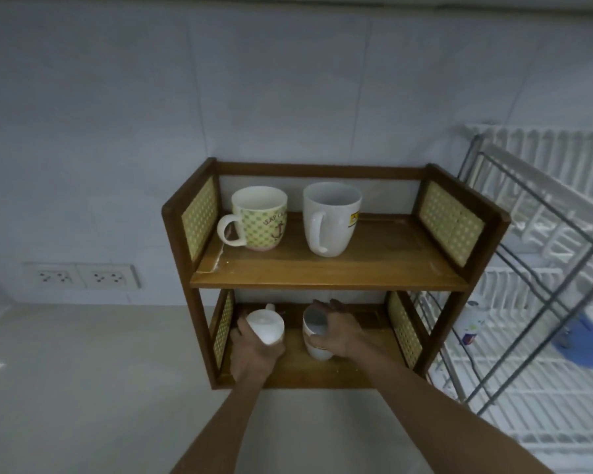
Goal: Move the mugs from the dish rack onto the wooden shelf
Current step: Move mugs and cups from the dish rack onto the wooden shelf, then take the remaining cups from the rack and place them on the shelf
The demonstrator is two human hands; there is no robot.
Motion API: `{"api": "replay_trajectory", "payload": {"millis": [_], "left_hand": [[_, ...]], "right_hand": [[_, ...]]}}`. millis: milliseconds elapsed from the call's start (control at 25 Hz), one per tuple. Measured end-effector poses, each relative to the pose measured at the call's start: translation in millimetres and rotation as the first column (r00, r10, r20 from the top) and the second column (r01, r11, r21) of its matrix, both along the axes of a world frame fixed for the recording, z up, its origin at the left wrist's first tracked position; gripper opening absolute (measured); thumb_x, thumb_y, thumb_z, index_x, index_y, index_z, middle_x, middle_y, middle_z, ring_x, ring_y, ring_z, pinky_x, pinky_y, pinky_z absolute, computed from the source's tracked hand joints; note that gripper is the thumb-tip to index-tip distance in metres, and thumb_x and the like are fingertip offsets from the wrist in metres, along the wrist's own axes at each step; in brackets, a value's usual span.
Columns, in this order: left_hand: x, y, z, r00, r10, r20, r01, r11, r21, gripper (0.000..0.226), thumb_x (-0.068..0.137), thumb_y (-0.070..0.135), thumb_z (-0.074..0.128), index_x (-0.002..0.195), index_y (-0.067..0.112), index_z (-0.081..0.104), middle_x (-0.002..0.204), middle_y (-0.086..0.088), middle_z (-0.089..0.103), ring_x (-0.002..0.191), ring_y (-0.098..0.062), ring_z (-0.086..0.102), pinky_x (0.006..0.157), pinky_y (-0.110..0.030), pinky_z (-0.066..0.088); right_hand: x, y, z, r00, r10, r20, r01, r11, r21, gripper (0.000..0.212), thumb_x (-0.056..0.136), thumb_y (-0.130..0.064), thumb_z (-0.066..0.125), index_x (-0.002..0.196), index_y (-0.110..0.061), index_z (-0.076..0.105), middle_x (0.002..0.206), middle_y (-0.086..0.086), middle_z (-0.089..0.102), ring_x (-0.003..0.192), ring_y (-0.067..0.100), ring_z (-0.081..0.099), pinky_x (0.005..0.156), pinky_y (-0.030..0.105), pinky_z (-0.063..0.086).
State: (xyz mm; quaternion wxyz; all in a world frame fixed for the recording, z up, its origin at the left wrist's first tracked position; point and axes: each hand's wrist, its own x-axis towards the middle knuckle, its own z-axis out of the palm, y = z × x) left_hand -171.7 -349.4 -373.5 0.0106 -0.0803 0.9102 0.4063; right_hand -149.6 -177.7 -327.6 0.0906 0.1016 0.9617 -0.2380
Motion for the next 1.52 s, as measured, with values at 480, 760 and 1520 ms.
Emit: {"api": "replay_trajectory", "payload": {"millis": [480, 760, 1520], "left_hand": [[175, 40, 6, 0.677, -0.602, -0.424, 0.536, 0.798, -0.275, 0.043, 0.083, 0.009, 0.061, 0.125, 0.017, 0.057, 0.128, 0.000, 0.057, 0.122, -0.015, 0.047, 0.106, -0.031, 0.037], [246, 154, 37, 0.114, -0.742, -0.661, 0.796, 0.466, -0.386, 0.028, 0.079, -0.004, 0.062, 0.104, 0.010, 0.066, 0.105, -0.006, 0.067, 0.100, -0.019, 0.059, 0.088, -0.025, 0.043], [130, 366, 51, 0.552, -0.796, 0.248, -0.130, -0.376, -0.917, 0.053, 0.097, 0.018, 0.046, 0.144, 0.005, 0.025, 0.153, -0.018, 0.025, 0.143, -0.039, 0.015, 0.116, -0.053, 0.001]], "right_hand": [[216, 35, -14, 0.796, -0.165, -0.582, 0.039, 0.974, -0.222, 0.043, 0.084, -0.005, 0.066, 0.124, -0.016, 0.058, 0.115, -0.006, 0.058, 0.103, 0.010, 0.057, 0.085, 0.004, 0.039], [300, 156, 1, 0.607, -0.366, -0.706, 0.243, 0.930, -0.274, 0.028, 0.077, 0.013, 0.067, 0.090, -0.012, 0.068, 0.079, -0.009, 0.068, 0.077, -0.008, 0.061, 0.054, 0.003, 0.042], [179, 405, 22, 0.931, 0.191, 0.310, -0.345, 0.188, 0.920, 0.053, 0.093, -0.023, 0.056, 0.141, -0.014, 0.036, 0.151, 0.016, 0.026, 0.139, 0.039, 0.019, 0.111, 0.059, 0.018]]}}
